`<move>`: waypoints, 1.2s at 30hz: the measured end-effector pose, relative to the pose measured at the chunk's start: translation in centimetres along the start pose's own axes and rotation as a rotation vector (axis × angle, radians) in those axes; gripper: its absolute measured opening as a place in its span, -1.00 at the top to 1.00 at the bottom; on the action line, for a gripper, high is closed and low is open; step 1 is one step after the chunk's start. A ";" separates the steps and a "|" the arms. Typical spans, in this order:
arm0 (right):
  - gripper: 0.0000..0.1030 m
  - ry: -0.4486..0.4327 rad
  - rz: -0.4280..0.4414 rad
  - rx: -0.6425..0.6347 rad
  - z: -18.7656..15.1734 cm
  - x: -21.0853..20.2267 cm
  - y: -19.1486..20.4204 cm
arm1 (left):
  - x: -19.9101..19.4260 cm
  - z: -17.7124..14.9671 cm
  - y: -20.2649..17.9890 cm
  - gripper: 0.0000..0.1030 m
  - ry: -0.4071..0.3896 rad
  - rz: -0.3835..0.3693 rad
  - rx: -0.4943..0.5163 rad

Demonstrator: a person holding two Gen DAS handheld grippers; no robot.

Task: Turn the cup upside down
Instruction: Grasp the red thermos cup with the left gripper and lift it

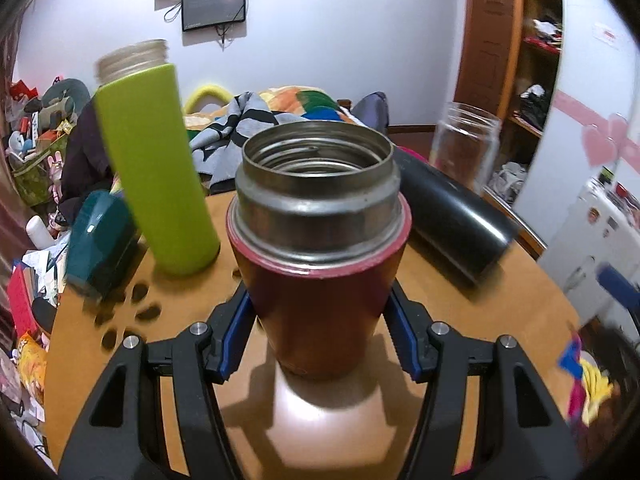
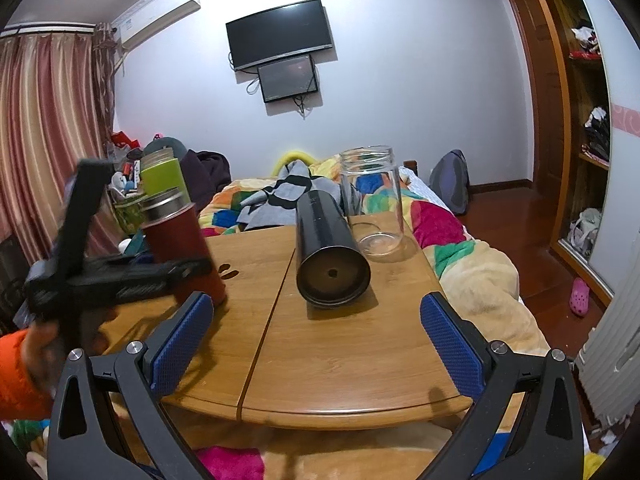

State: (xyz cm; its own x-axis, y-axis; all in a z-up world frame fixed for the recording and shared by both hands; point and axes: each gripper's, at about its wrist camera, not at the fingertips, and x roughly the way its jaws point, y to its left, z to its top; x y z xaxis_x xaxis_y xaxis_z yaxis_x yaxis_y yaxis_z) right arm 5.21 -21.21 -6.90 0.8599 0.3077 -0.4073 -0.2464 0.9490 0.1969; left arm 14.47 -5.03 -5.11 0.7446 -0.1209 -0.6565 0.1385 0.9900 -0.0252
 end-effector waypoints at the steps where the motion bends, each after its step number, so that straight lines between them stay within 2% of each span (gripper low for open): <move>1: -1.00 -0.001 0.004 -0.002 -0.1 0.0 0.1 | -0.9 -0.7 -0.1 -0.19 -0.009 -0.005 0.015; 6: -1.00 -0.005 0.027 -0.018 -0.6 -0.1 0.8 | -3.2 -2.8 -1.3 -0.21 -0.003 -0.016 0.106; 10: -1.00 -0.011 0.081 -0.055 -0.9 0.1 1.9 | -4.9 -2.4 0.0 -0.29 -0.018 -0.075 0.071; 14: -1.00 0.007 0.175 -0.102 -1.3 1.1 3.3 | -7.4 -0.8 0.6 -0.62 -0.090 -0.085 0.069; 15: -1.00 0.019 0.190 -0.117 -1.4 1.5 3.8 | -7.7 -0.4 0.8 -0.64 -0.099 -0.088 0.075; 21: -1.00 0.097 0.276 -0.197 -1.6 5.3 7.5 | -7.3 1.7 1.0 -0.61 -0.077 -0.134 0.111; 24: -1.00 0.093 0.271 -0.242 -1.5 6.2 9.3 | -6.6 2.3 1.8 -0.36 -0.040 -0.198 0.071; 26: -0.96 0.088 0.263 -0.266 -1.6 6.8 10.3 | -6.2 2.6 2.0 -0.29 -0.018 -0.237 0.052; 27: -0.92 0.092 0.262 -0.276 -1.8 7.1 10.7 | -6.1 2.7 2.1 -0.24 -0.012 -0.250 0.050; 29: -0.63 0.105 0.249 -0.296 -2.1 7.8 11.6 | -6.0 2.7 2.0 -0.12 -0.003 -0.277 0.052; 34: -0.13 0.113 0.273 -0.277 -2.3 8.6 12.0 | -5.8 2.7 2.5 -0.12 -0.004 -0.282 0.036; 36: -0.13 0.124 0.284 -0.278 -2.5 8.7 11.8 | -5.9 2.7 2.6 -0.11 -0.007 -0.288 0.037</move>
State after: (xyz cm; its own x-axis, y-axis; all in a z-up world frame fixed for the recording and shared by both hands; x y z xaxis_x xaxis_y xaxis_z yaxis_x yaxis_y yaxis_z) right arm 8.66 -7.18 -10.35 0.6843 0.5495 -0.4794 -0.5919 0.8025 0.0750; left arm 12.19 -1.95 0.71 0.6755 -0.3975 -0.6210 0.3688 0.9115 -0.1823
